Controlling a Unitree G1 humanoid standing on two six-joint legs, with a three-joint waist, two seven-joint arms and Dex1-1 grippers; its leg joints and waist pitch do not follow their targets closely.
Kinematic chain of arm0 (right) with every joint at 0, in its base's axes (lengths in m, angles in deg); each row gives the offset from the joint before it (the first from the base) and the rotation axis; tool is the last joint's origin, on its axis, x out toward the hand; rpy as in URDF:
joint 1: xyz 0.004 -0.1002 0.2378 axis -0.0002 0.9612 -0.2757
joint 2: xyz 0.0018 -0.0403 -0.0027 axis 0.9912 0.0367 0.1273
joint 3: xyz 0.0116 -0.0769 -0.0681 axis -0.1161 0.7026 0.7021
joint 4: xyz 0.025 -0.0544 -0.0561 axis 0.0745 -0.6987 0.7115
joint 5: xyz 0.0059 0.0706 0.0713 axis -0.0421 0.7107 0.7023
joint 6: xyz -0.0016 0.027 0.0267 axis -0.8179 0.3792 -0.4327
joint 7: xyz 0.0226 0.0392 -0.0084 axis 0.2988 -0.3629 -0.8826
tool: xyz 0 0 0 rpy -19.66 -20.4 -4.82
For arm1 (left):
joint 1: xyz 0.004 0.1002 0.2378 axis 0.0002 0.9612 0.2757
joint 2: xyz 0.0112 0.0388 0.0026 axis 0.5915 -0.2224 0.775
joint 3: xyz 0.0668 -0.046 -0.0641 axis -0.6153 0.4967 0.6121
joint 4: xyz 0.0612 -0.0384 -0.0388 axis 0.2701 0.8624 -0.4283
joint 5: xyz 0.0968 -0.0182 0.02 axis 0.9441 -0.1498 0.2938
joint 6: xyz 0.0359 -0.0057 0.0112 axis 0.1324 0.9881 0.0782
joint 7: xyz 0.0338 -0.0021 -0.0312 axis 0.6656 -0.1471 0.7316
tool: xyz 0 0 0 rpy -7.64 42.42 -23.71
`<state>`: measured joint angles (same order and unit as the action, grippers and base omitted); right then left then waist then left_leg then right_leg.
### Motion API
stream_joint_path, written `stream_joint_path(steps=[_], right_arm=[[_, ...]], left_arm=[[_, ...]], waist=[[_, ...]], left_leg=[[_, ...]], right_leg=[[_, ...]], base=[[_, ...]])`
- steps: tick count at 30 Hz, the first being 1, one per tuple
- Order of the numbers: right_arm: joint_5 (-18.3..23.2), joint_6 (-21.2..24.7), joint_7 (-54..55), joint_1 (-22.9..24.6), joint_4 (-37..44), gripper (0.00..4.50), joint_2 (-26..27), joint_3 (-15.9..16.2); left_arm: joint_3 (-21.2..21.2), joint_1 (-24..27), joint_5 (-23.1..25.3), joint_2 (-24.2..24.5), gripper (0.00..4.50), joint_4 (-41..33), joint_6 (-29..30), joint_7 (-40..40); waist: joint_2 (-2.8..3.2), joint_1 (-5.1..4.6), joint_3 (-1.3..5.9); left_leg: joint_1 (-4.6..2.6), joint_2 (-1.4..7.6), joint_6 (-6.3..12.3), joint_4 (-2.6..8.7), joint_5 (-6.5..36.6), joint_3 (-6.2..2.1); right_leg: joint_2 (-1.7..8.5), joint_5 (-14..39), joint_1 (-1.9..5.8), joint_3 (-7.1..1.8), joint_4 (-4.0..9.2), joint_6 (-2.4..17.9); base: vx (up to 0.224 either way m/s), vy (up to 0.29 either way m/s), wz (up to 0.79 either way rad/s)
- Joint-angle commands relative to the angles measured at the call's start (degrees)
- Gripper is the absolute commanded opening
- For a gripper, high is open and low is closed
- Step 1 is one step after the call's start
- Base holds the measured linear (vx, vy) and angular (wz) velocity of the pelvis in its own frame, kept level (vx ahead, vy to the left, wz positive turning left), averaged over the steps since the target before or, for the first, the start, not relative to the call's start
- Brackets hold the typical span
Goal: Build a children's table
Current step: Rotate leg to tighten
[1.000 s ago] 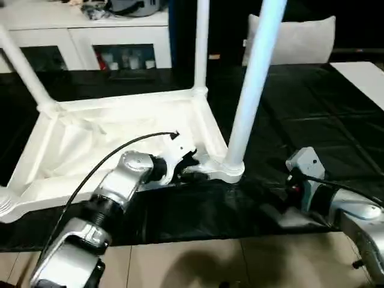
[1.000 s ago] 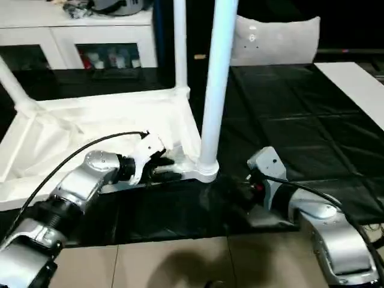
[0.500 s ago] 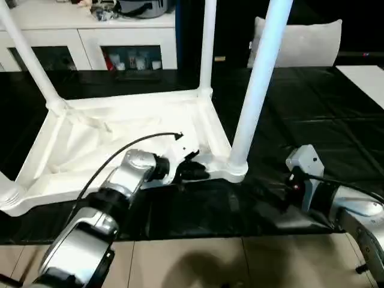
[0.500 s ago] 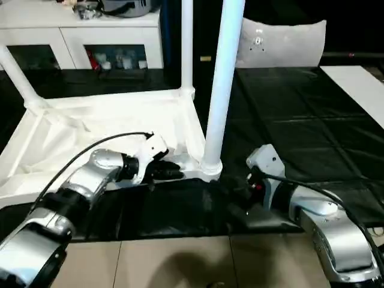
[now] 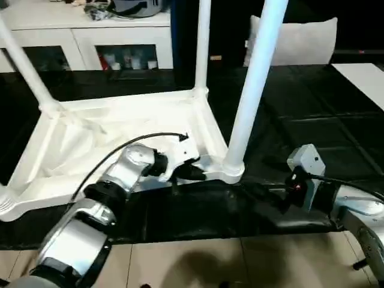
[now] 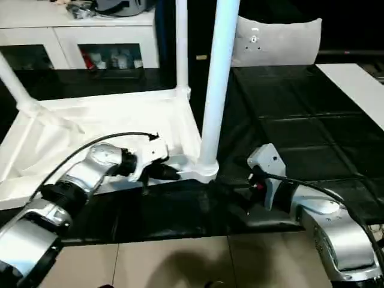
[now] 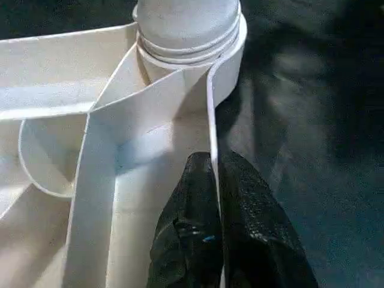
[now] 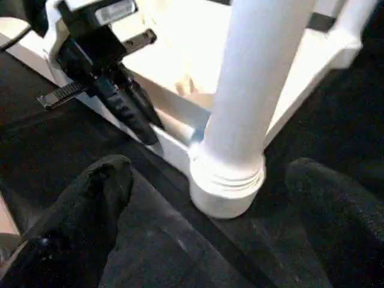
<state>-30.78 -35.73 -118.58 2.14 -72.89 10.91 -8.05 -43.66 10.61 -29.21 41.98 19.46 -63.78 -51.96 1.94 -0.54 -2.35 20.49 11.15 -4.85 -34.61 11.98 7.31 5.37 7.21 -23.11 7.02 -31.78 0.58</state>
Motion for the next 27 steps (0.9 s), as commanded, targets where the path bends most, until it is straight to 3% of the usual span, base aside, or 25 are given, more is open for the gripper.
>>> stream_joint_path(steps=[1,4,5,7,8,12,13,16,23,27], right_arm=[[0.52,-1.47,-2.64,-1.16,-1.05,4.50,-1.45,0.02],[0.26,-2.68,-4.50,-1.72,-1.87,4.50,-2.10,0.79],[0.77,-3.94,-7.38,-2.52,-3.22,4.31,-2.44,1.48],[0.90,-5.50,-11.98,-4.15,-6.11,4.20,-3.02,3.06],[0.65,-5.89,-12.57,-4.51,-6.76,4.10,-3.09,3.42],[0.23,-6.82,-15.86,-6.80,-10.33,3.76,-2.98,5.90],[-0.30,-7.49,-16.63,-7.59,-11.60,3.76,-2.84,6.88],[-1.22,-9.24,-18.58,-9.73,-15.23,3.36,-1.77,8.54],[-0.54,-10.32,-23.13,-13.01,-19.97,2.78,0.55,11.31],[-0.30,-10.66,-25.27,-13.72,-20.89,2.48,1.15,12.29]], left_arm=[[-0.15,1.04,-0.96,1.85,0.01,-3.76,-1.74,-5.11],[-0.26,2.08,-1.77,2.79,0.01,-5.91,-2.18,-7.62],[-0.57,3.20,-2.46,3.74,0.00,-8.12,-2.12,-9.79],[-1.24,4.76,-2.86,5.33,0.00,-11.11,-2.13,-12.05],[-1.36,4.98,-2.84,5.59,0.00,-11.59,-2.10,-12.23],[-1.48,6.12,-3.00,6.58,0.00,-13.90,-1.40,-13.32],[-1.55,6.49,-3.01,6.92,0.00,-14.72,-1.06,-13.68],[-1.35,7.53,-3.16,7.58,0.00,-17.29,0.08,-14.52],[-1.17,8.49,-3.47,8.25,0.00,-20.07,1.69,-14.81],[-1.07,8.64,-3.23,8.33,0.00,-20.35,2.19,-14.81]], waist=[[-1.07,0.56,3.90],[-0.87,0.96,3.77],[-0.72,1.27,3.91],[-1.01,1.37,3.78],[-0.84,1.48,3.69],[-1.05,2.11,3.46],[-1.36,2.31,3.54],[-1.19,2.58,3.61],[-0.98,2.63,3.59],[-0.74,2.66,3.42]], left_leg=[[0.93,1.08,6.82,3.85,8.65,0.86],[0.64,1.34,6.87,3.98,8.92,1.02],[0.35,1.53,6.46,3.98,9.59,0.93],[0.63,1.55,6.35,4.10,9.94,0.98],[0.44,1.59,6.17,4.12,10.33,1.08],[0.08,1.48,5.15,4.14,11.54,1.50],[-0.03,1.60,4.95,4.17,11.53,1.61],[-0.15,1.76,4.35,4.17,10.87,1.86],[0.11,1.85,4.84,4.20,9.51,1.95],[-0.01,1.78,4.54,4.25,10.60,1.99]], right_leg=[[2.90,21.63,4.16,-2.22,3.62,8.79],[2.81,20.21,3.91,-2.38,3.44,10.15],[3.02,19.94,3.93,-2.39,3.12,10.69],[3.04,20.01,4.08,-2.49,2.97,10.90],[2.96,20.38,3.85,-2.56,3.07,10.96],[2.88,24.17,3.64,-2.58,3.39,9.68],[3.00,24.71,3.60,-2.60,3.38,9.43],[2.94,24.39,3.40,-2.69,3.19,9.27],[2.74,19.93,3.53,-2.79,2.52,11.14],[2.70,21.02,3.47,-2.77,2.74,11.00]], base=[[0.000,0.000,0.00],[0.000,0.000,0.00],[0.000,0.000,0.00],[0.000,0.000,0.00],[0.000,0.000,0.00],[0.000,0.000,0.00],[0.000,0.000,0.00],[0.000,0.000,0.00],[0.000,0.000,0.00],[0.000,0.000,0.00]])
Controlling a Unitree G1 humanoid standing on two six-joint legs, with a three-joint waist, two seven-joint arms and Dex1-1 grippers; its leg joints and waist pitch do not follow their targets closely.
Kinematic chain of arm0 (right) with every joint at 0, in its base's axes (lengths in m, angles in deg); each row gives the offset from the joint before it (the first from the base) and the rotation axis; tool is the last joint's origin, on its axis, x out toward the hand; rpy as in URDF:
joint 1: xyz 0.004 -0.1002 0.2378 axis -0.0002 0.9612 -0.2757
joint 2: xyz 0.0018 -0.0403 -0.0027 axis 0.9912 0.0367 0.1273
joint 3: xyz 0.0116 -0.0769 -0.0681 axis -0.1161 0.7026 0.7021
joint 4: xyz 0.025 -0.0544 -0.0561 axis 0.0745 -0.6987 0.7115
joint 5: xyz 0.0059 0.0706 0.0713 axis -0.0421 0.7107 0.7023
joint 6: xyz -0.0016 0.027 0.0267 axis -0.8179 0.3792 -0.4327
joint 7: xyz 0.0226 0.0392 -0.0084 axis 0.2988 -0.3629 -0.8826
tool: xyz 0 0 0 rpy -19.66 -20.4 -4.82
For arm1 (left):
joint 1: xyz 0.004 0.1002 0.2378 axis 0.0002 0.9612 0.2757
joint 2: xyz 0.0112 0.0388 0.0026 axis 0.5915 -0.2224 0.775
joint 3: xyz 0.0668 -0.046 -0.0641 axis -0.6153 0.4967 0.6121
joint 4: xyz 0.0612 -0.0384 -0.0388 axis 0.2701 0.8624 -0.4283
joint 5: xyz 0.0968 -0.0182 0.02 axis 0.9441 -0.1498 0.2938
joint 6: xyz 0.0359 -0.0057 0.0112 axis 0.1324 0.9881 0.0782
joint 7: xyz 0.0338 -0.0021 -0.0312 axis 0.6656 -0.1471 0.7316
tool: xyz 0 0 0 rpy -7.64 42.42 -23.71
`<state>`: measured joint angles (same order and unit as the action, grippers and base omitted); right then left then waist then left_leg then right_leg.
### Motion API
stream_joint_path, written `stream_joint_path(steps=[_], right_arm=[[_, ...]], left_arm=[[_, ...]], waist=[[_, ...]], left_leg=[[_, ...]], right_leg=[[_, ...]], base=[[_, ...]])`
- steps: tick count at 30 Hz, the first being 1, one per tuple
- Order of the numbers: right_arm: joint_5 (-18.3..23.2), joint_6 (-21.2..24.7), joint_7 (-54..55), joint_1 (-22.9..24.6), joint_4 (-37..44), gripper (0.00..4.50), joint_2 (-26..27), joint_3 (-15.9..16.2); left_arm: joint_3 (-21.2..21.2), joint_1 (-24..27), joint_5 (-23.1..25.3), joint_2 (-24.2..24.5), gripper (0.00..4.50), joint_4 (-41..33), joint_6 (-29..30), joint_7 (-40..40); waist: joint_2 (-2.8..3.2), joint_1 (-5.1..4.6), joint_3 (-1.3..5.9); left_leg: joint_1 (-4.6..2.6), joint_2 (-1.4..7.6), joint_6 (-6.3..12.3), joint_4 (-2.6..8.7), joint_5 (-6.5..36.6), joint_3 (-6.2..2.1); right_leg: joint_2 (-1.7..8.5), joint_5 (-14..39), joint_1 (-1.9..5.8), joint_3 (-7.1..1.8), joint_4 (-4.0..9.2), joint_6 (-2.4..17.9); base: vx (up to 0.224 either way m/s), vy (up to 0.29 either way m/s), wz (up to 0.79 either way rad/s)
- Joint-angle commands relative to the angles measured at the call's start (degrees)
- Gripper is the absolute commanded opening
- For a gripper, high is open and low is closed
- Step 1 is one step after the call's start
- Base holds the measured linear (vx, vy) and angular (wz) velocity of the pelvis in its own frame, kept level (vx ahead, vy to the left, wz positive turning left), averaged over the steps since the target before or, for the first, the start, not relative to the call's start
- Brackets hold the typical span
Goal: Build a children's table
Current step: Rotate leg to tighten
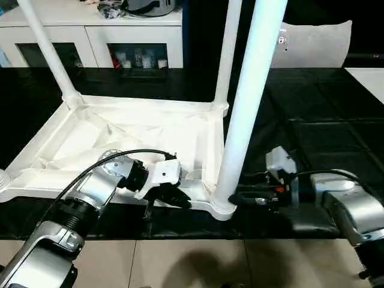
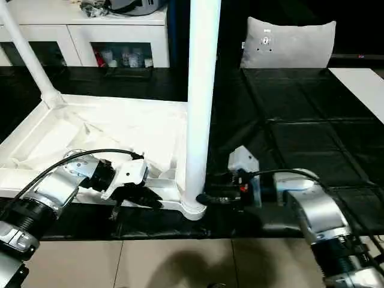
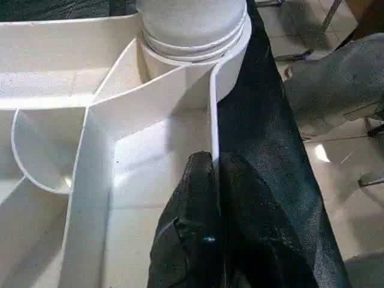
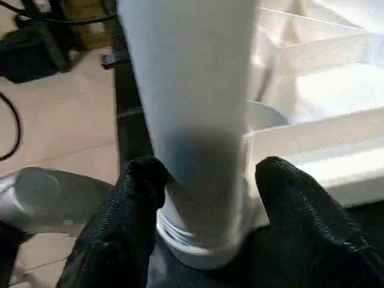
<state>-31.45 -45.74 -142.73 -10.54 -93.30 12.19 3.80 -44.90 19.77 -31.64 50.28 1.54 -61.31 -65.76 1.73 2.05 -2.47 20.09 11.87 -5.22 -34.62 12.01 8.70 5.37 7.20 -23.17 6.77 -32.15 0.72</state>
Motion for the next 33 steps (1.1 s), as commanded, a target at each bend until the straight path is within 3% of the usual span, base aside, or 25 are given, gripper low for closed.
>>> stream_joint_path(steps=[1,6,9,18,21,26,31,33], right_arm=[[0.37,-0.66,-1.12,-1.03,-0.47,2.40,-0.14,0.45],[-0.55,-1.86,-1.92,-0.94,-0.74,1.97,0.03,0.93],[-0.94,-2.06,-1.22,-1.35,-1.34,1.89,1.21,1.39],[2.38,3.46,-3.65,0.92,1.84,1.85,1.38,1.77],[2.26,3.62,-3.43,2.46,2.77,1.85,1.28,1.97],[0.80,3.28,0.91,4.12,3.66,1.85,2.40,0.96],[1.69,4.34,1.62,4.27,4.64,2.35,2.48,0.12],[1.55,4.28,1.61,4.33,4.98,2.58,2.40,-0.06]], left_arm=[[0.17,-0.53,-0.80,0.02,0.00,-2.43,-0.28,-1.01],[0.36,-0.78,-0.63,-0.17,0.00,-2.57,0.20,-0.53],[0.35,-0.91,-0.64,-0.44,0.00,-2.51,0.35,-0.37],[0.95,-0.66,-1.23,-0.74,0.00,-2.59,1.48,-0.26],[1.33,-0.60,-1.04,-1.06,0.00,-2.28,1.85,1.04],[1.69,-0.61,-0.97,-1.39,0.00,-2.51,2.65,2.15],[1.90,-1.14,-0.62,-1.53,0.00,-1.82,2.44,2.50],[1.87,-1.30,-0.41,-1.54,0.00,-1.63,2.33,2.55]], waist=[[-0.57,0.09,3.57],[-0.29,0.18,3.52],[-0.45,0.08,3.46],[-0.24,-0.06,3.08],[0.16,0.09,2.80],[0.04,-0.12,2.50],[-0.03,-0.60,2.23],[0.10,-0.55,2.30]], left_leg=[[0.36,1.09,4.86,4.28,10.57,0.60],[0.32,1.05,4.57,4.32,10.85,0.58],[0.30,1.02,4.43,4.37,11.55,0.58],[0.31,1.04,4.47,4.55,12.52,0.52],[0.30,1.04,4.30,4.67,13.23,0.49],[0.19,0.83,3.76,4.86,15.49,0.39],[-0.11,0.45,3.32,4.68,18.09,0.24],[-0.17,0.52,3.38,4.71,17.86,0.19]], right_leg=[[2.70,20.99,3.53,-2.55,3.16,10.81],[2.69,21.09,3.53,-2.59,3.13,10.78],[2.64,21.91,3.50,-2.52,3.31,10.57],[2.52,22.93,3.40,-2.52,3.61,10.12],[2.52,22.42,3.30,-2.54,3.59,10.36],[2.53,26.28,3.22,-2.35,4.18,8.97],[2.54,34.01,2.83,-1.78,5.33,5.64],[2.52,33.93,2.73,-1.79,5.40,5.39]], base=[[0.000,0.000,0.00],[0.000,0.000,0.00],[0.000,0.000,0.00],[0.000,0.000,0.00],[0.000,0.000,0.00],[0.000,0.000,0.00],[0.000,0.000,0.00],[0.000,0.000,0.00]])
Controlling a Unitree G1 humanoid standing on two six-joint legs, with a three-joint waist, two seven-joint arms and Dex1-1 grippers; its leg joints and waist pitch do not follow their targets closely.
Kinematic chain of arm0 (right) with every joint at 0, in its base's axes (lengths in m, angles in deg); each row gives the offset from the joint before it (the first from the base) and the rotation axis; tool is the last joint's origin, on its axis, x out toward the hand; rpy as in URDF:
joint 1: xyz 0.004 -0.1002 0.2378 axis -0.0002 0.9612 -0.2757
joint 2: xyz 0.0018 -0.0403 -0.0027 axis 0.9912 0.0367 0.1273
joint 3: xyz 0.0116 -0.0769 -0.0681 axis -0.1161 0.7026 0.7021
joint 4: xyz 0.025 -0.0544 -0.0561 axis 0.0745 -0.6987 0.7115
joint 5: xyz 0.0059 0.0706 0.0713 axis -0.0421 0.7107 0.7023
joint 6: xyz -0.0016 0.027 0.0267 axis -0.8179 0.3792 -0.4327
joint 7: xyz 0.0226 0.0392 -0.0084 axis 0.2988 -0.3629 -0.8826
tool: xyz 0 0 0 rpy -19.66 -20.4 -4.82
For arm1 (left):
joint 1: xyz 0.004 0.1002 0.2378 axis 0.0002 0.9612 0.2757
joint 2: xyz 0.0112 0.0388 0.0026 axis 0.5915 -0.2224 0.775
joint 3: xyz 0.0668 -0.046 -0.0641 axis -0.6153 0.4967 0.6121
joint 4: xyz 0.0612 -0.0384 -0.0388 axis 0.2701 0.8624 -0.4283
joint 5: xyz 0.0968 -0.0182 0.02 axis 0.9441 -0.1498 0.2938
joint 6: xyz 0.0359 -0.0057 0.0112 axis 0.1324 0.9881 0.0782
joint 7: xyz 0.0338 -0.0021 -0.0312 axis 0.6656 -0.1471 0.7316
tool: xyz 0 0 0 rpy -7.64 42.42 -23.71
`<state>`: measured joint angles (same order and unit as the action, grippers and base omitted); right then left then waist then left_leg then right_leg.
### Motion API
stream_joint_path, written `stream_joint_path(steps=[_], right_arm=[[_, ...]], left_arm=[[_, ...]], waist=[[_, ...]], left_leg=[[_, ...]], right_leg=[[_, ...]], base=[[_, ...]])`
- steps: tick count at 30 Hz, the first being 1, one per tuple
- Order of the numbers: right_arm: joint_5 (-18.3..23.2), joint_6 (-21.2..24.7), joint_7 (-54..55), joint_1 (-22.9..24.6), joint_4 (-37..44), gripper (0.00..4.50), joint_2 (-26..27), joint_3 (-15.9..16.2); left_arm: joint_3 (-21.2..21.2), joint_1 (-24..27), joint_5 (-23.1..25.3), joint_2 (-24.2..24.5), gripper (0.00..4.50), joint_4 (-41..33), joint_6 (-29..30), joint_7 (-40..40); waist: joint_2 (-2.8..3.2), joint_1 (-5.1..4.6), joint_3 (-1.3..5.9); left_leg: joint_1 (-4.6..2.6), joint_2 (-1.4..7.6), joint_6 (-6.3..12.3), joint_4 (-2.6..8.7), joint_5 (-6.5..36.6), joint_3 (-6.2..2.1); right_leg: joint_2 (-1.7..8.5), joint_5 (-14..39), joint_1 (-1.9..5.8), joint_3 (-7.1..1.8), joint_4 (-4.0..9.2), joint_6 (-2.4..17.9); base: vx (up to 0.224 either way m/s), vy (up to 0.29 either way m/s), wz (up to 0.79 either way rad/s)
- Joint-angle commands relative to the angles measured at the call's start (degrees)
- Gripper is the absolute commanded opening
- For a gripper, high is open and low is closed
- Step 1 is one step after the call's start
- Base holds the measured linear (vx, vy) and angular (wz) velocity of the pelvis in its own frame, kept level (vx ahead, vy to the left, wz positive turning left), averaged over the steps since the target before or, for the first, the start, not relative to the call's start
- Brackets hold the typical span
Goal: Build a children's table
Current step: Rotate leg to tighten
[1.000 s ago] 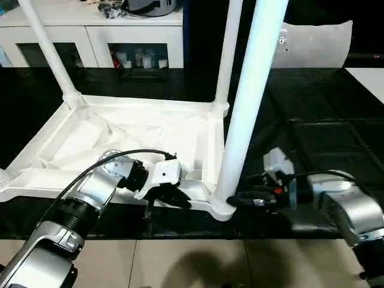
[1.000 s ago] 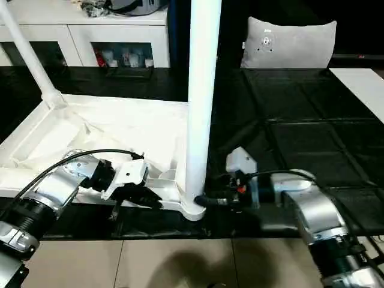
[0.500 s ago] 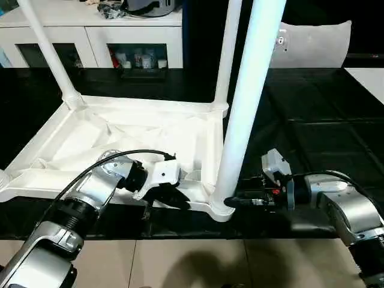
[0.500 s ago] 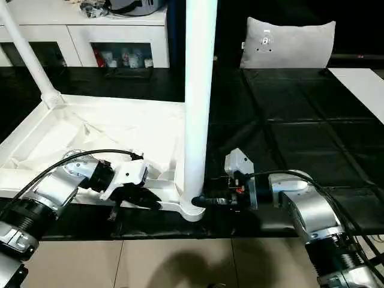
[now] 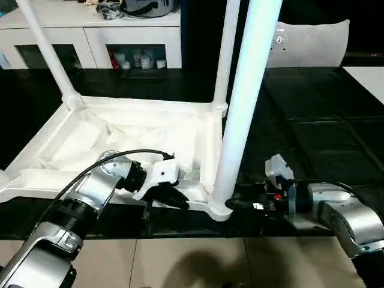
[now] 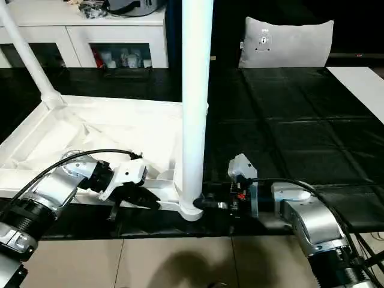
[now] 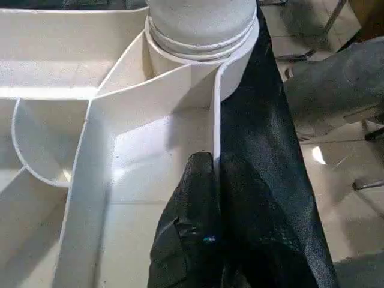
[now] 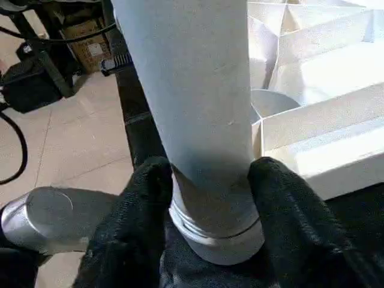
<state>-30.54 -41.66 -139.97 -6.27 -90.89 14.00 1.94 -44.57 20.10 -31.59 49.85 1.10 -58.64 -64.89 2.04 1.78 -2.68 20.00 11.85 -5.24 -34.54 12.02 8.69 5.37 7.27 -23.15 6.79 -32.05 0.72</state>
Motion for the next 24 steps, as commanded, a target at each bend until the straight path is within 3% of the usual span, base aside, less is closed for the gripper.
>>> stream_joint_path(steps=[1,4,12,18,20,21,24], right_arm=[[-0.02,-0.93,-0.48,-0.16,2.39,2.63,0.82,1.61],[0.19,-0.73,-0.06,-0.60,2.23,2.63,1.08,1.39],[-0.06,-0.88,0.79,-1.73,1.58,2.48,1.76,0.96],[-0.06,-0.88,0.79,-1.73,1.58,2.48,1.76,0.96],[0.30,-0.22,0.52,-1.86,1.51,2.29,1.79,0.98],[1.25,1.44,-0.44,-1.58,1.81,2.13,1.53,1.24],[2.08,3.79,-0.23,-0.11,2.93,2.02,1.67,1.77]], left_arm=[[1.47,-1.79,-0.29,-1.14,0.00,-0.97,-0.47,1.69],[1.26,-1.92,-0.05,-1.10,0.00,-0.76,-0.78,1.62],[1.01,-1.96,0.01,-1.10,0.00,-0.67,-0.96,1.85],[1.01,-1.96,0.01,-1.10,0.00,-0.67,-0.96,1.85],[1.03,-1.92,0.00,-1.06,0.00,-0.70,-0.97,1.84],[1.11,-1.78,-0.01,-0.97,0.00,-0.71,-0.55,1.94],[1.65,-1.29,-0.40,-1.47,0.00,-1.02,1.79,2.99]], waist=[[-0.12,-0.33,2.53],[-0.10,-0.33,2.66],[-0.06,0.05,3.28],[-0.07,0.11,3.11],[-0.02,0.10,3.08],[-0.28,0.06,3.21],[-0.06,0.25,3.20]], left_leg=[[0.03,0.58,3.41,4.68,17.91,0.15],[0.03,0.68,3.37,4.76,17.92,0.11],[0.42,1.04,3.80,4.82,14.07,0.28],[0.31,0.99,3.73,4.84,14.47,0.44],[0.32,1.02,3.67,4.90,14.53,0.38],[0.32,1.01,3.67,4.86,14.46,0.39],[0.29,1.14,3.69,4.87,13.67,0.43]], right_leg=[[2.49,33.51,2.77,-1.78,5.25,5.43],[2.54,32.25,2.72,-1.85,5.13,5.94],[2.72,23.53,3.30,-2.47,3.76,9.63],[2.73,24.92,3.28,-2.49,3.97,9.41],[2.73,25.25,3.27,-2.49,3.98,9.29],[2.68,25.27,3.35,-2.48,3.99,9.16],[2.72,24.17,3.28,-2.60,3.87,9.54]], base=[[0.000,0.000,0.00],[0.000,0.000,0.00],[0.000,0.000,0.00],[0.000,0.000,0.00],[0.000,0.000,0.00],[0.000,0.000,0.00],[0.000,0.000,0.00]])
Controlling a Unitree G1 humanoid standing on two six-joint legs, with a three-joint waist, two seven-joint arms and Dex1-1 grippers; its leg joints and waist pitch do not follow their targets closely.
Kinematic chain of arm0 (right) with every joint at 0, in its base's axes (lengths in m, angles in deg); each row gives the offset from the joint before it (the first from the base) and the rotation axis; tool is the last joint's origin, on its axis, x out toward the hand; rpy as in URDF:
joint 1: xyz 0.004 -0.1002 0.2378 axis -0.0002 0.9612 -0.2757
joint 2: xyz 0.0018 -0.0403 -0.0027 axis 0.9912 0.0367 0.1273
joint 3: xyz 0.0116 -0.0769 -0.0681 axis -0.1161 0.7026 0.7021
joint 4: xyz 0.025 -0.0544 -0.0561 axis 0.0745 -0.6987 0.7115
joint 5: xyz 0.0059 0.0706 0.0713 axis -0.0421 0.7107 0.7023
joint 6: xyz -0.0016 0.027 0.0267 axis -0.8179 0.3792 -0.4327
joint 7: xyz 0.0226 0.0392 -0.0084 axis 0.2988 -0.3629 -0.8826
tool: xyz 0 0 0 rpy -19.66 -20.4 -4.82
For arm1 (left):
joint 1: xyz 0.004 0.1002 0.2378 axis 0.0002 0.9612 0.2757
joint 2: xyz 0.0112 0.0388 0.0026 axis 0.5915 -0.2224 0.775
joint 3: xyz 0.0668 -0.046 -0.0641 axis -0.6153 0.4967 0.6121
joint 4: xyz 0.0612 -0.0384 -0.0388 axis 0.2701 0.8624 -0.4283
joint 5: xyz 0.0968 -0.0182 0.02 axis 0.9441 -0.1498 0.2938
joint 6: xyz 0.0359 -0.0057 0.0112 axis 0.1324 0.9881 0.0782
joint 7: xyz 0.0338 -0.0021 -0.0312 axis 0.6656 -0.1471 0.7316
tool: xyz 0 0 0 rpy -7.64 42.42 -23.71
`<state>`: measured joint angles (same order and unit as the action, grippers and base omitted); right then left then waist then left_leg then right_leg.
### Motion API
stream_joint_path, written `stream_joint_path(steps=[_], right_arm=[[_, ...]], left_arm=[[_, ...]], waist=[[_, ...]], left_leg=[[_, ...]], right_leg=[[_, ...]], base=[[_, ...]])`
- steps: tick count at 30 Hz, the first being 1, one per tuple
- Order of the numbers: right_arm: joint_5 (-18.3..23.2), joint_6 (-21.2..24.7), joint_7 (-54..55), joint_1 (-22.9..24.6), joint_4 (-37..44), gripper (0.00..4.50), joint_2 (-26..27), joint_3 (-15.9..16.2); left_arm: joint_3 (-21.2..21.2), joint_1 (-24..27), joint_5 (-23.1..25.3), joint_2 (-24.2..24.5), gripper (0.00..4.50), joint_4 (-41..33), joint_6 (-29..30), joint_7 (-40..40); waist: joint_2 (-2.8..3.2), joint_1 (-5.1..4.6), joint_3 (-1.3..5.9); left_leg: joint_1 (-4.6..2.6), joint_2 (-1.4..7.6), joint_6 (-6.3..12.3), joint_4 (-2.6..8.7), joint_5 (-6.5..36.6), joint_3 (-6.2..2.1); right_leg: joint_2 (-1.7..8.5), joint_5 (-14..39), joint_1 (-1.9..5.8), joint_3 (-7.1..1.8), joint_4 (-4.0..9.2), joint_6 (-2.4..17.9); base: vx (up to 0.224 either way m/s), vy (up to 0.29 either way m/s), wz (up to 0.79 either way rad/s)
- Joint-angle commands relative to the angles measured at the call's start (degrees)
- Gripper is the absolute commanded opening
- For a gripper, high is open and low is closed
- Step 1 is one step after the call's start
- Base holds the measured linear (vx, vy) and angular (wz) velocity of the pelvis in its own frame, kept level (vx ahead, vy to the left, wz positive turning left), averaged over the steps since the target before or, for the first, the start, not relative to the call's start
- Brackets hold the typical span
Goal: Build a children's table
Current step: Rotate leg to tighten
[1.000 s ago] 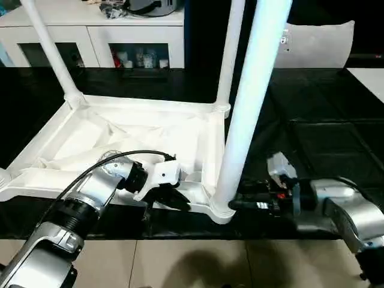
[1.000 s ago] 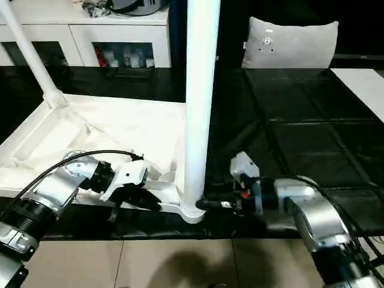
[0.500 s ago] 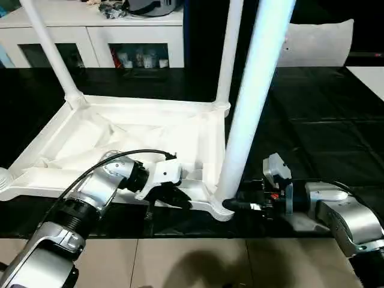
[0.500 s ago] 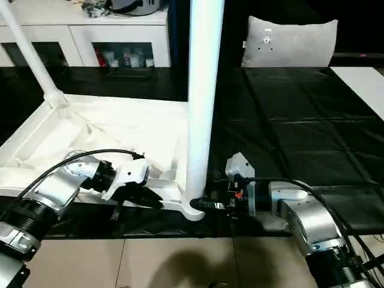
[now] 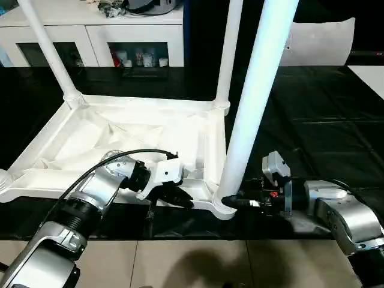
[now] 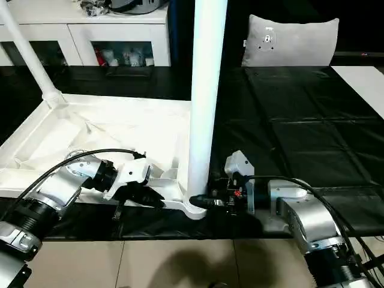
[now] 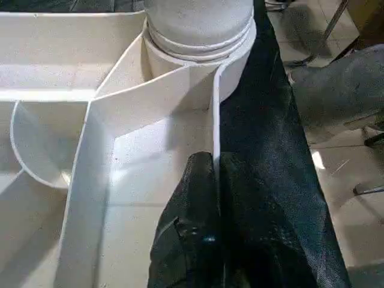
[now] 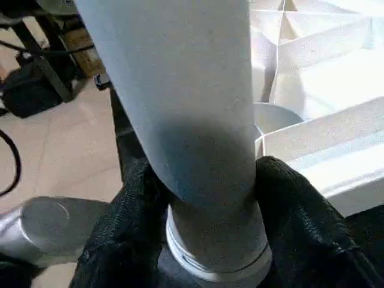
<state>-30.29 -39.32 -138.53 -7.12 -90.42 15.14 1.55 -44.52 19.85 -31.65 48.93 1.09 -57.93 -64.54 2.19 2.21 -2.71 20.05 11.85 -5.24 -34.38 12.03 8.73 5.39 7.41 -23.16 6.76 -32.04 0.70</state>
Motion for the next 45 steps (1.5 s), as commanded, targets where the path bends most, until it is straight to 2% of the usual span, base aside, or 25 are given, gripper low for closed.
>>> stream_joint_path(steps=[1,2,4,6,7,9,11,12,14,16,17,19,21,22,23,24,27,28,30,33,36,39,41,43,45], right_arm=[[1.53,1.53,-0.75,1.17,2.68,1.99,0.86,2.22],[1.53,1.53,-0.75,1.17,2.68,1.96,0.86,2.22],[-2.30,0.27,7.72,1.30,0.95,1.95,4.12,1.62],[-5.27,0.26,16.03,0.72,-0.98,1.93,7.61,0.53],[-5.27,0.26,16.03,0.72,-0.98,1.93,7.61,0.53],[-6.97,3.61,29.91,-2.11,-4.07,1.92,14.63,-3.14],[-7.24,4.62,33.40,-3.03,-4.75,1.92,16.48,-4.10],[-7.39,5.18,35.33,-3.54,-5.12,1.91,17.49,-4.63],[-9.10,6.40,47.16,-7.16,-8.02,1.91,23.72,-7.21],[-9.59,6.26,50.26,-8.11,-8.93,1.91,25.39,-7.80],[-11.28,5.35,54.02,-9.08,-10.55,1.91,26.98,-8.02],[-12.56,3.85,56.10,-9.26,-11.63,2.60,28.16,-8.49],[-12.65,2.93,56.80,-9.04,-11.69,2.71,28.67,-9.07],[-12.48,2.63,56.24,-8.43,-10.90,2.85,28.28,-9.15],[-12.45,1.97,54.58,-7.49,-9.67,2.96,27.11,-8.83],[-12.63,1.05,52.11,-6.09,-7.85,2.96,25.21,-8.22],[-12.26,0.05,46.55,-3.38,-4.66,3.28,20.27,-8.25],[-11.75,-0.24,44.83,-2.71,-3.99,3.37,18.82,-8.60],[-11.06,-0.74,42.89,-2.02,-3.41,3.51,17.20,-9.13],[-8.88,-2.55,34.31,0.04,-1.72,3.78,10.83,-10.37],[-5.38,-3.90,24.12,0.93,-1.13,4.05,4.79,-12.25],[-4.17,-4.20,20.57,1.08,-0.73,4.14,3.08,-12.28],[-2.14,-4.24,14.04,1.31,0.18,4.14,0.45,-11.48],[-0.45,-4.55,4.78,1.16,1.10,4.14,-3.45,-8.57],[-0.23,-4.58,1.19,0.46,0.86,3.89,-4.91,-6.49]], left_arm=[[1.84,-0.91,-0.53,-0.86,0.00,-1.10,1.60,3.12],[1.84,-0.91,-0.53,-0.86,0.00,-1.10,1.60,3.12],[2.83,-1.21,-0.49,-2.70,0.00,-1.23,4.66,6.97],[3.85,-1.70,-0.79,-4.70,0.00,-1.68,8.71,10.57],[3.85,-1.70,-0.79,-4.70,0.00,-1.68,8.71,10.57],[5.11,-3.20,-1.01,-8.64,0.00,-2.22,14.10,16.31],[5.40,-3.77,-0.90,-9.84,0.00,-2.03,15.25,18.07],[5.56,-4.09,-0.83,-10.50,0.00,-1.92,15.88,19.04],[6.58,-6.38,0.17,-14.98,0.00,-0.18,18.24,25.68],[6.90,-7.19,0.54,-16.54,0.00,0.59,18.62,28.05],[7.53,-8.31,1.21,-18.88,0.00,1.80,19.09,32.45],[8.05,-8.95,2.46,-20.69,0.00,2.45,19.76,36.73],[8.29,-9.07,3.08,-21.22,0.00,2.74,19.86,38.52],[7.97,-8.98,3.43,-21.03,0.00,2.79,19.59,38.57],[7.64,-8.82,3.80,-20.49,0.00,2.82,19.08,38.28],[7.21,-8.57,4.27,-19.68,0.00,2.90,18.38,37.67],[6.65,-8.16,4.81,-17.47,0.00,3.78,16.15,35.39],[6.59,-8.08,4.75,-16.86,0.00,4.07,15.63,34.66],[6.56,-8.03,4.70,-16.26,0.00,4.54,15.00,33.90],[5.55,-7.23,4.94,-13.68,0.00,5.16,11.52,29.82],[3.73,-5.91,4.12,-10.46,0.00,4.80,7.25,21.90],[3.06,-5.47,3.66,-9.45,0.00,4.44,5.70,18.90],[1.55,-4.87,3.26,-7.65,0.00,3.80,2.49,13.95],[-0.82,-4.52,2.77,-5.09,0.00,3.07,-0.87,6.76],[-1.64,-4.61,2.29,-4.23,0.00,2.64,-2.13,3.67]], waist=[[-0.22,-0.10,3.26],[-0.22,-0.05,3.24],[-0.17,-0.06,3.05],[-0.30,-0.73,2.86],[-0.31,-0.96,2.77],[-0.20,-1.99,2.60],[-0.03,-2.83,2.62],[-0.08,-3.38,2.75],[0.25,-3.92,2.76],[0.17,-4.37,2.86],[0.23,-4.56,3.11],[0.61,-4.51,3.42],[0.43,-4.11,3.96],[0.36,-4.00,4.17],[0.36,-3.79,4.29],[0.32,-3.40,4.12],[0.20,-2.47,3.96],[0.18,-2.43,3.86],[0.05,-2.36,3.53],[0.10,-2.13,3.32],[0.31,-1.85,3.29],[0.27,-1.57,3.31],[0.27,-1.33,3.49],[0.23,-0.88,3.54],[0.32,-0.13,3.50]], left_leg=[[0.24,1.14,3.70,4.69,13.46,0.39],[0.24,1.15,3.66,4.71,13.38,0.41],[0.27,1.05,2.99,4.80,13.91,0.36],[0.16,0.67,1.98,4.82,15.84,0.31],[0.34,0.59,1.81,4.84,15.94,0.24],[0.24,0.26,1.05,4.67,17.44,0.06],[0.58,-0.04,1.06,4.67,17.92,-0.32],[0.54,-0.11,1.43,4.52,17.50,-0.27],[0.78,-0.17,1.73,4.48,16.45,-0.28],[0.74,-0.29,1.60,4.36,15.91,-0.17],[0.99,-0.16,2.18,4.38,13.99,-0.20],[0.93,0.04,2.87,4.20,11.69,-0.03],[1.50,0.08,4.73,3.87,5.75,0.05],[1.60,0.04,5.40,3.65,3.83,0.06],[1.79,-0.04,6.92,3.37,0.76,0.09],[1.64,-0.01,8.62,3.25,0.04,0.26],[1.45,0.19,10.14,3.31,1.10,0.41],[1.50,0.19,10.11,3.37,1.94,0.41],[1.46,0.22,8.88,3.63,5.61,0.54],[1.22,0.20,7.64,3.72,8.37,0.55],[1.16,0.39,7.81,3.74,8.89,0.54],[1.16,0.48,8.01,3.73,8.80,0.55],[1.02,0.61,8.31,3.75,8.84,0.44],[0.99,0.84,8.92,3.74,8.00,0.43],[0.75,1.13,9.22,3.73,7.15,0.57]], right_leg=[[2.73,23.73,3.29,-2.58,3.79,9.69],[2.75,23.62,3.27,-2.62,3.83,9.71],[2.82,24.58,3.15,-2.56,3.85,9.45],[2.75,28.93,3.03,-2.22,4.41,7.72],[2.73,30.00,3.11,-2.12,4.43,7.21],[2.61,33.56,2.77,-1.69,5.03,5.60],[2.58,35.18,3.11,-1.19,5.41,3.94],[2.49,34.00,2.91,-1.28,5.44,4.26],[2.45,32.17,2.85,-1.31,5.34,5.08],[2.41,31.52,2.70,-1.37,5.30,5.42],[2.39,27.92,3.07,-1.57,4.92,6.43],[2.39,22.91,3.07,-1.86,4.44,8.32],[2.42,13.24,3.71,-2.15,3.17,11.34],[2.43,10.43,3.85,-2.22,2.79,12.07],[2.31,5.55,3.94,-2.31,2.12,13.52],[2.27,3.72,3.90,-2.34,2.04,14.23],[2.39,5.71,4.04,-2.32,2.22,14.43],[2.40,6.82,4.09,-2.29,2.37,14.26],[2.45,13.07,4.01,-2.20,3.13,12.83],[2.36,19.09,3.74,-2.14,3.76,10.54],[2.41,19.86,3.57,-2.26,3.89,9.78],[2.41,18.78,3.54,-2.25,3.68,10.59],[2.48,18.30,3.60,-2.21,3.54,11.12],[2.50,16.60,3.62,-2.38,3.26,11.78],[2.54,15.47,3.31,-2.49,2.95,12.49]], base=[[0.000,0.000,0.00],[0.000,0.000,0.00],[0.000,0.000,0.00],[0.000,0.000,0.00],[0.000,0.000,0.00],[0.000,0.000,0.00],[0.000,0.000,0.00],[0.000,0.000,0.00],[0.000,0.000,0.00],[0.000,0.000,0.00],[0.000,0.000,0.00],[0.030,-0.001,0.03],[0.025,-0.002,0.01],[0.000,0.000,0.00],[0.000,0.000,0.00],[0.000,0.000,0.00],[0.000,0.000,0.00],[0.000,0.000,0.00],[0.000,0.000,0.00],[0.000,0.000,0.00],[0.000,0.000,0.00],[0.000,0.000,0.00],[0.000,0.000,0.00],[0.000,0.000,0.00],[0.000,0.000,0.00]])
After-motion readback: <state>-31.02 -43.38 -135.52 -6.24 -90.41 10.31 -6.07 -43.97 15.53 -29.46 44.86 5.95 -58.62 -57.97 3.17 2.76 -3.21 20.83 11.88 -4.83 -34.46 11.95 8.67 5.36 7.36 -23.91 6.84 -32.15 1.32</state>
